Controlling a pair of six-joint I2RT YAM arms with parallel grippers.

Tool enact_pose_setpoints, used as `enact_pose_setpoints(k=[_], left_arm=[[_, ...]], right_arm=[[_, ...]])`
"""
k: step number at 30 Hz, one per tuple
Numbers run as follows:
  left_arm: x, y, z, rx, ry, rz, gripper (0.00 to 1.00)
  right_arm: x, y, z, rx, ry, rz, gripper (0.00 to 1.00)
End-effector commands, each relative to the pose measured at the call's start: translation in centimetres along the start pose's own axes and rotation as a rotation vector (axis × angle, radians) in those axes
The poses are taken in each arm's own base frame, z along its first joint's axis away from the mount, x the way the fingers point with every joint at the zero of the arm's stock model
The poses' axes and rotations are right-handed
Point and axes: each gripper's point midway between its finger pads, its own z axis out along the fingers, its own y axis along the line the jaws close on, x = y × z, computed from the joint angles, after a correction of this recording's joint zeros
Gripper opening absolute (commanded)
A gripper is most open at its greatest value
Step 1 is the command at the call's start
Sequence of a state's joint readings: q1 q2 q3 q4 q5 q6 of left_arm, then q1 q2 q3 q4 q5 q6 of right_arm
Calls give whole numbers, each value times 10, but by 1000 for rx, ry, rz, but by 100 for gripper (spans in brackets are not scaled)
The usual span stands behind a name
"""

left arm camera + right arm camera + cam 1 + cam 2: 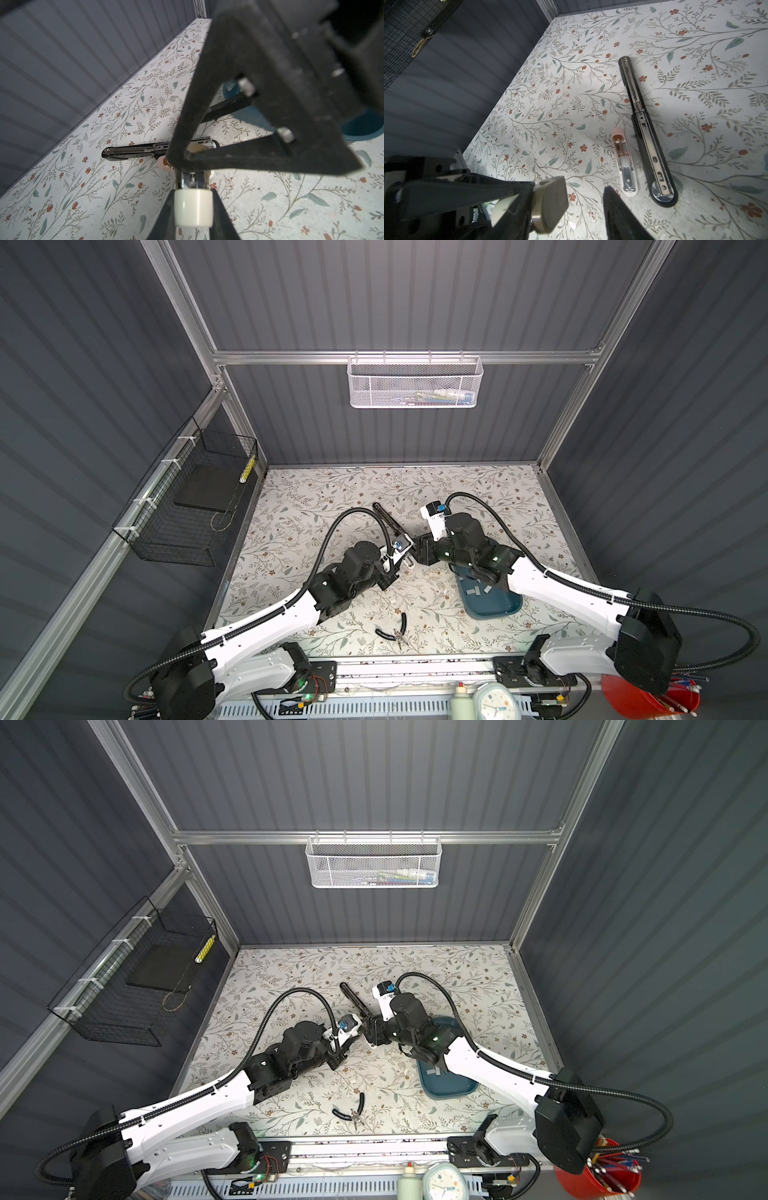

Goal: Load the staples into the stapler

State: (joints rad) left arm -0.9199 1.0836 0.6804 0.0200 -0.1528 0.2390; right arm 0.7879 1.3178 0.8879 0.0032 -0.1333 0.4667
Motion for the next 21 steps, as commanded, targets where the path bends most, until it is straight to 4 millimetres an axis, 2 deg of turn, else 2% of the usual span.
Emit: enact_pose_setpoints(k=[1, 15, 21], left_arm=[[-26, 3, -13, -3, -113, -13, 0], [-29, 5, -20, -10, -150, -18, 0], [-32, 7, -30, -27, -207, -29, 0]], right_arm=[[5, -18, 5, 87, 27, -5, 56], [9, -20, 12, 92, 58, -20, 54], [15, -25, 13, 112, 86, -61, 54]])
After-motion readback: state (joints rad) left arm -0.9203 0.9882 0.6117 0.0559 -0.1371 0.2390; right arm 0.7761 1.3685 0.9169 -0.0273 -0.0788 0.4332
